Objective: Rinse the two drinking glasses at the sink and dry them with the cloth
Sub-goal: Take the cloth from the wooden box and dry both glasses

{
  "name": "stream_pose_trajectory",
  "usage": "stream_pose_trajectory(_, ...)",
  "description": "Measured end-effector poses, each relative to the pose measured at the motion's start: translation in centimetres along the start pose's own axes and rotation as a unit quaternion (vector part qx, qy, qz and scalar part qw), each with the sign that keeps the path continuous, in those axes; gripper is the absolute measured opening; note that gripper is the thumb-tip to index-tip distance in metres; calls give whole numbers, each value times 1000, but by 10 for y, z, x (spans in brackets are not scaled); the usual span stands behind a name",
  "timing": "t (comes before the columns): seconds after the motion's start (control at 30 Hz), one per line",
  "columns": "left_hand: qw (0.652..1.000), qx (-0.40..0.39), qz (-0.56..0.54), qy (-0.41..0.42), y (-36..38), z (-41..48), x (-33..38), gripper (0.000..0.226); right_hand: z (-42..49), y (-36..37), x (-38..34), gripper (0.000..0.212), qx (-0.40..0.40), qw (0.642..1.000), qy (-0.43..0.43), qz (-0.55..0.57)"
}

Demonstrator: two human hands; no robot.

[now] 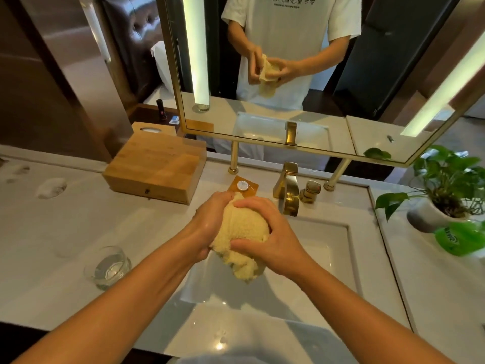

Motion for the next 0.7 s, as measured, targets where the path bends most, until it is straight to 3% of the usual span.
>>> stream_pose_trajectory(0.1, 980, 20, 78, 184, -9, -9, 17, 21, -4, 12, 16, 57, -7, 958, 167, 233)
stream_pose_trajectory(0.2, 934, -13, 153, 324, -10, -26, 30, 22, -10, 28, 29, 58, -59, 858, 262, 437)
stream_pose_trajectory(0.27, 901, -3, 206, 381, -12, -35, 38, 34, -15, 37, 32, 61, -80, 796, 291, 525)
stream_pose_trajectory(0.37, 910, 32, 194, 364, -21, -38, 41, 59, -26, 51, 40, 74, -96, 725, 345, 588)
stream_pose_trajectory(0.47, 962, 17, 52, 266, -29, -31, 19, 89, -33, 60, 24, 49, -134, 660, 340, 656)
stream_pose_trajectory(0.57, 982, 11, 27, 187, -28, -22, -6, 86, -39, 64, 29, 45, -76, 663, 381, 640)
stream_pose_trajectory(0.63, 989, 23, -8, 147, -30, -14, -15, 80, -44, 68, 46, 61, -60, 693, 396, 600)
stream_pose_trajectory(0.7, 991, 6, -75, 109, -31, -9, -18, 78, -43, 70, 55, 78, -56, 701, 377, 603)
Point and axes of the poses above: each hand's wrist, its own z-axis towards the middle knuckle, its own y-axis out of the palm, x = y × z, the point moved 8 cm from there along z, towards the middle knuckle, and after that the axes turned 11 degrees about x, right-handed, at the moved point
